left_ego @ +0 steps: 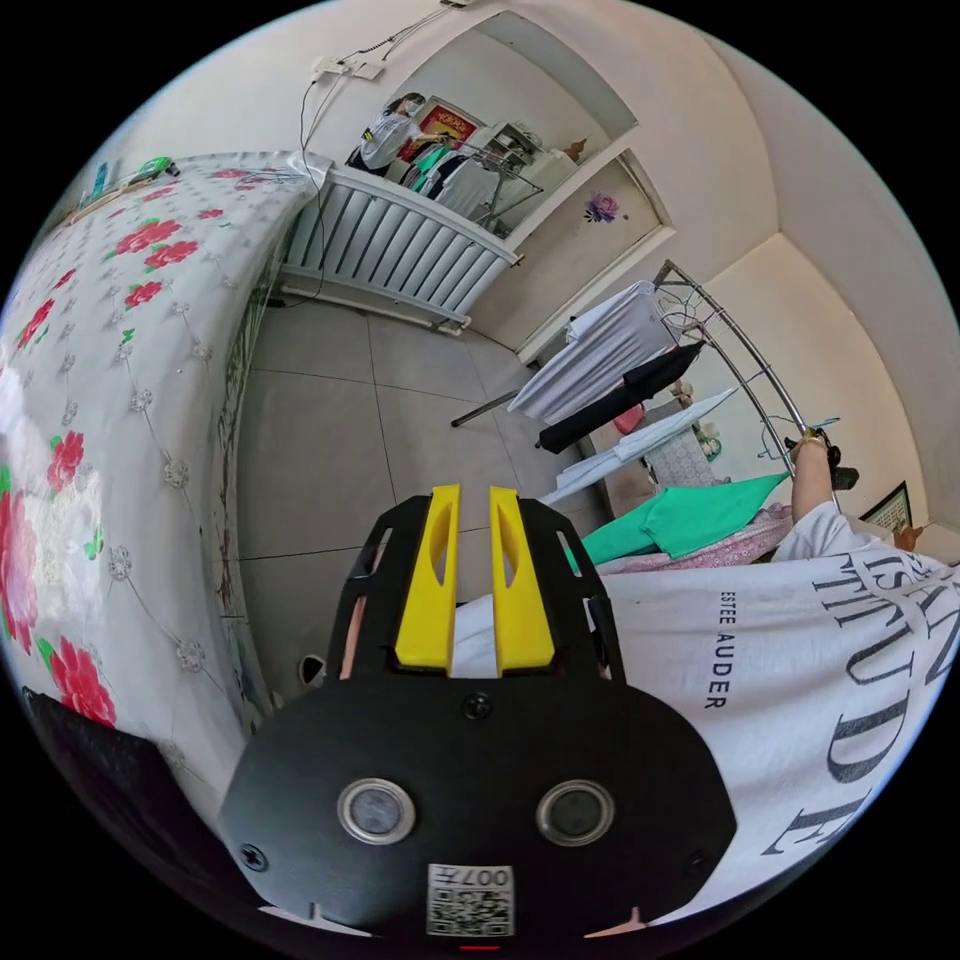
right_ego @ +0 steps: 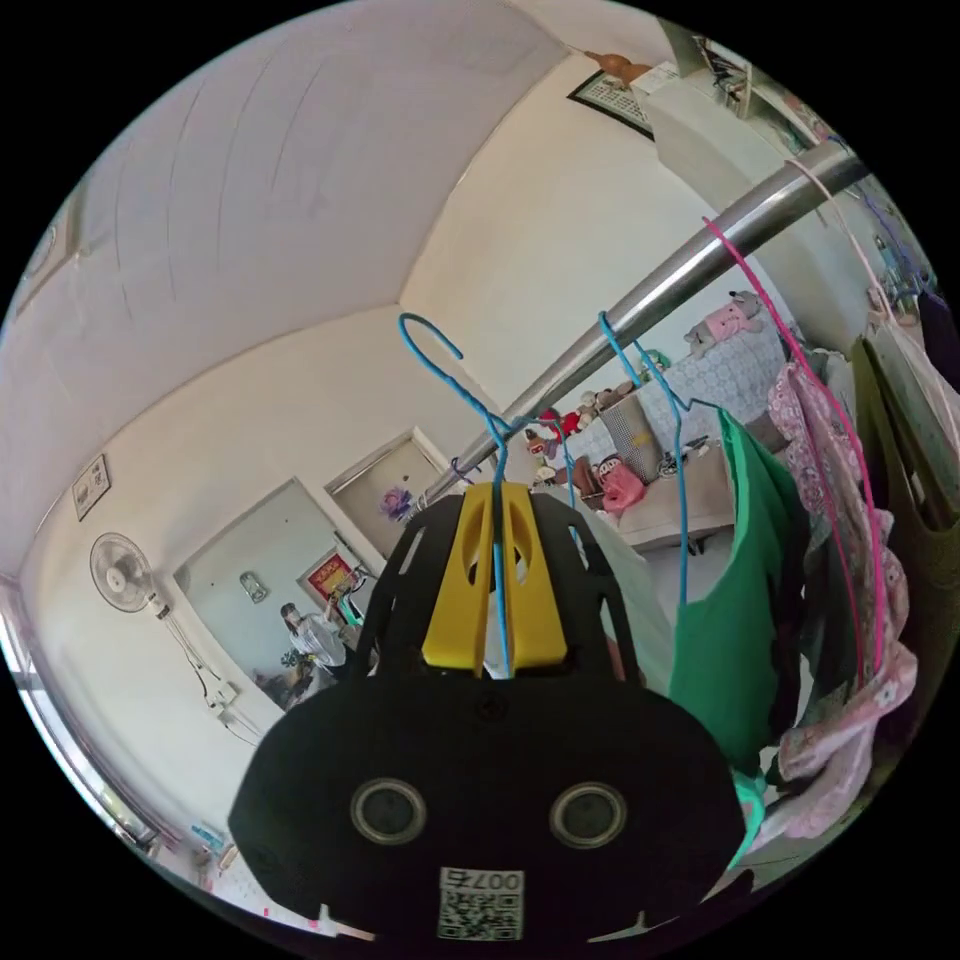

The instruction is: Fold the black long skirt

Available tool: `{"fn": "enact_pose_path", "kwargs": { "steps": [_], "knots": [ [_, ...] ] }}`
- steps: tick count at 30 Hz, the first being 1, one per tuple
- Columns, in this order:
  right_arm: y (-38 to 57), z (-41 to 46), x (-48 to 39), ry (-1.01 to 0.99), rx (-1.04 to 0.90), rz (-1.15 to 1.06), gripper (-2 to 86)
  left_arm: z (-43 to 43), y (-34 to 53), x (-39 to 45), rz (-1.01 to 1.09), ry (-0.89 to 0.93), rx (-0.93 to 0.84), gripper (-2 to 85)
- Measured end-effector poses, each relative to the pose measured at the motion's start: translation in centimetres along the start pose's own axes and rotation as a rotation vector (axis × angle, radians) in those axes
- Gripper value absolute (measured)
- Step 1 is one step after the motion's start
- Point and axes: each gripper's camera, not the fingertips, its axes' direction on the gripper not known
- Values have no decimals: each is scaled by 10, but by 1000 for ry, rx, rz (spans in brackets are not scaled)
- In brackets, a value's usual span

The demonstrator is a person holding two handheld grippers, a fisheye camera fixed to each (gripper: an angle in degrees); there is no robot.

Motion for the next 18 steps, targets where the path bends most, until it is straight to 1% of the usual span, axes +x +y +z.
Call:
{"fn": "enact_pose_path", "kwargs": {
  "steps": [2, 6, 11, 16, 18],
  "knots": [
    [-11, 31, 16, 31, -9, 49, -3, -1, -4, -3, -38, -15, 11, 38],
    [-19, 72, 34, 101, -54, 26, -2, -9, -10, -7, -87, -48, 41, 38],
    [6, 118, 72, 164, -140, 59, 2, -14, -29, -12, -142, -83, 67, 40],
    [29, 124, 78, 124, -112, -11, 23, -21, -47, -20, -194, -104, 97, 45],
    [41, 115, 76, 61, -139, -60, 44, -29, -49, -26, -229, -125, 118, 51]
  ]
}}
